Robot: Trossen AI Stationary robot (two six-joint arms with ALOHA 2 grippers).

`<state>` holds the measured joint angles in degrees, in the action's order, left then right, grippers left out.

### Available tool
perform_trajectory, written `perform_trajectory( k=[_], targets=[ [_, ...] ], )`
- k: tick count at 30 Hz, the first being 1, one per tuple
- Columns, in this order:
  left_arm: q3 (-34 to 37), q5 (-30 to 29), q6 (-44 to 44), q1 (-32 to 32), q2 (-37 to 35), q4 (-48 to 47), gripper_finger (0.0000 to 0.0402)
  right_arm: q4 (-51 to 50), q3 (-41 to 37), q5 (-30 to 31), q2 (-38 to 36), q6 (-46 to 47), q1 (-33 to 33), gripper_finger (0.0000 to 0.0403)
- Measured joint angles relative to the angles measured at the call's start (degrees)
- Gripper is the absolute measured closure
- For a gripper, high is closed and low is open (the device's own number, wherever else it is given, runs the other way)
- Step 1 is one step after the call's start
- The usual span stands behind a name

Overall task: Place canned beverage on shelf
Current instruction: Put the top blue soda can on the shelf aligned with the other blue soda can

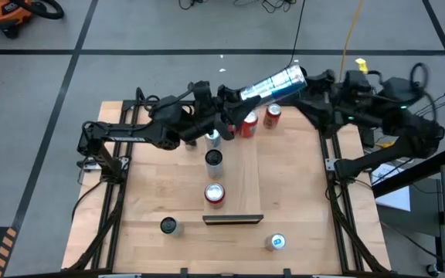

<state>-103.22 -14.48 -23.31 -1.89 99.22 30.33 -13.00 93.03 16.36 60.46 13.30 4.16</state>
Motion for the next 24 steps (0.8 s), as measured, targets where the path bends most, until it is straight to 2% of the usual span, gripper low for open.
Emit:
perform_trajectory(
  k=[10, 24],
  targets=[
    [0.0, 0.3, 3.2, -0.1, -0.1, 1.5, 0.0173, 16.3, 0.0, -4.1, 5.2, 3.1, -0.5, 0.0046],
    [0.0, 0.8, 6.1, -0.1, -0.1, 2.4, 0.0173, 21.6, 0.0, -4.1, 6.1, 5.6, -1.2, 0.0057]
  ],
)
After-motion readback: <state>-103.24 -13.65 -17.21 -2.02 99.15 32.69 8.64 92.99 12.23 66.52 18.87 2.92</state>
